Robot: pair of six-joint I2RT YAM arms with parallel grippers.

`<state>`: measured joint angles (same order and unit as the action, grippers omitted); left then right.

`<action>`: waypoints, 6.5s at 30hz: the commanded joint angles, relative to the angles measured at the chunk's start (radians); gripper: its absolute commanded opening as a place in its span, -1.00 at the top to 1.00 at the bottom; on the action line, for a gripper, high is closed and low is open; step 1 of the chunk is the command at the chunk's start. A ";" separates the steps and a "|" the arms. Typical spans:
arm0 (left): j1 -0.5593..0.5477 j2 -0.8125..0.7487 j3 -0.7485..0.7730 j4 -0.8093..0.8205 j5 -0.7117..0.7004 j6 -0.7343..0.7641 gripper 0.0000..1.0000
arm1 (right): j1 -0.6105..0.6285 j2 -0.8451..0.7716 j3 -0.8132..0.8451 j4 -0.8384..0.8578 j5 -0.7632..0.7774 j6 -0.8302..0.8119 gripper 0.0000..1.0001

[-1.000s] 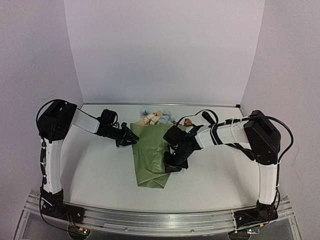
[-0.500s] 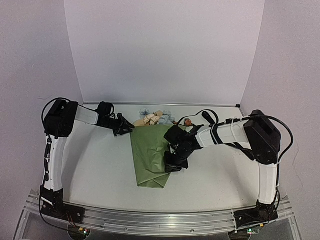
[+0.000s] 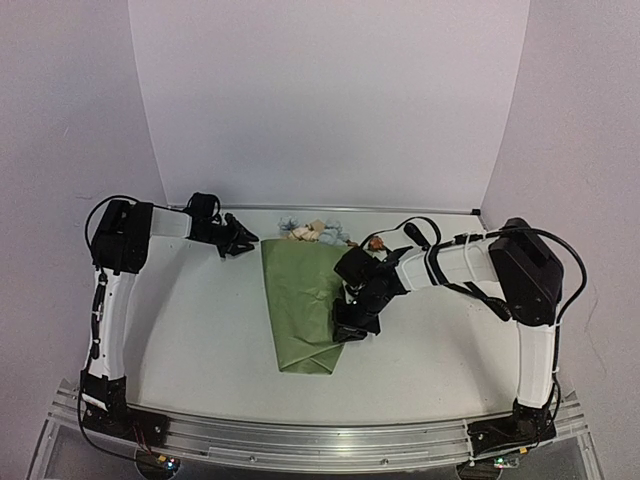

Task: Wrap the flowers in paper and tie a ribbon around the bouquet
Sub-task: Press the fold line on the folded wrapping paper, then pick up the ribbon from the corner of the board, then pass from the right arm to the left

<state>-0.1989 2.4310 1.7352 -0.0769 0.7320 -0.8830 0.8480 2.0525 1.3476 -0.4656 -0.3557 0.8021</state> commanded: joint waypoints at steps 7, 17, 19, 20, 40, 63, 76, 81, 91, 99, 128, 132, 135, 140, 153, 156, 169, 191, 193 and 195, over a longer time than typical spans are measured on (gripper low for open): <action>0.014 -0.265 -0.144 -0.009 -0.062 0.020 0.32 | -0.045 -0.035 0.020 -0.094 0.041 -0.044 0.68; -0.099 -0.550 -0.530 0.098 -0.082 0.012 0.29 | -0.049 -0.146 0.063 -0.149 0.030 -0.065 0.44; -0.135 -0.583 -0.575 0.098 -0.112 0.015 0.29 | -0.049 -0.168 0.067 -0.161 0.038 -0.067 0.40; -0.152 -0.596 -0.595 0.099 -0.124 0.017 0.29 | -0.049 -0.181 0.066 -0.167 0.046 -0.071 0.38; -0.262 -0.573 -0.687 0.126 -0.196 0.024 0.32 | -0.281 -0.304 -0.028 -0.234 0.221 -0.231 -0.14; -0.278 -0.391 -0.475 0.111 -0.169 0.029 0.32 | -0.659 -0.030 0.250 -0.285 0.276 -0.266 -0.27; -0.281 -0.440 -0.455 0.054 -0.188 0.057 0.28 | -0.709 0.133 0.382 -0.315 0.236 -0.137 -0.01; -0.281 -0.513 -0.463 0.012 -0.209 0.085 0.24 | -0.725 0.139 0.364 -0.317 0.241 -0.122 0.07; -0.283 -0.623 -0.469 -0.055 -0.245 0.130 0.20 | -0.728 0.110 0.311 -0.318 0.260 -0.134 0.11; -0.283 -0.677 -0.502 -0.062 -0.252 0.139 0.19 | -0.729 0.022 0.294 -0.327 0.287 -0.189 -0.18; -0.301 -0.812 -0.587 -0.044 -0.262 0.179 0.18 | -0.725 0.035 0.283 -0.366 0.156 -0.111 1.00; -0.319 -0.835 -0.612 -0.009 -0.259 0.211 0.17 | -0.706 -0.109 0.181 -0.327 0.130 -0.091 1.00; -0.334 -0.845 -0.626 0.019 -0.251 0.224 0.17 | -0.685 -0.219 0.097 -0.304 0.128 -0.068 1.00; -0.400 -0.845 -0.608 0.066 -0.251 0.278 0.17 | -0.610 -0.410 -0.052 -0.271 0.150 -0.031 1.00; -0.564 -0.875 -0.610 0.212 -0.135 0.457 -0.04 | -0.306 -0.753 -0.157 -0.195 -0.068 -0.181 1.00; -0.609 -0.888 -0.623 0.244 -0.105 0.502 -0.12 | -0.262 -0.786 -0.135 -0.220 -0.026 -0.143 1.00; -0.804 -0.860 -0.636 0.280 -0.331 0.668 -0.35 | -0.062 -0.660 -0.022 -0.197 0.165 0.407 1.00; -0.892 -0.686 -0.645 0.416 -0.504 0.714 -0.39 | 0.061 -0.564 0.036 -0.189 0.314 0.697 1.00; -0.893 -0.672 -0.640 0.438 -0.533 0.699 -0.32 | 0.062 -0.562 0.040 -0.188 0.307 0.698 1.00; -0.893 -0.672 -0.646 0.470 -0.577 0.680 -0.19 | 0.062 -0.560 0.043 -0.188 0.299 0.695 1.00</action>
<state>-1.0871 1.7520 1.0381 0.2935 0.2276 -0.1983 0.9043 1.4918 1.3469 -0.6723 -0.0615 1.4813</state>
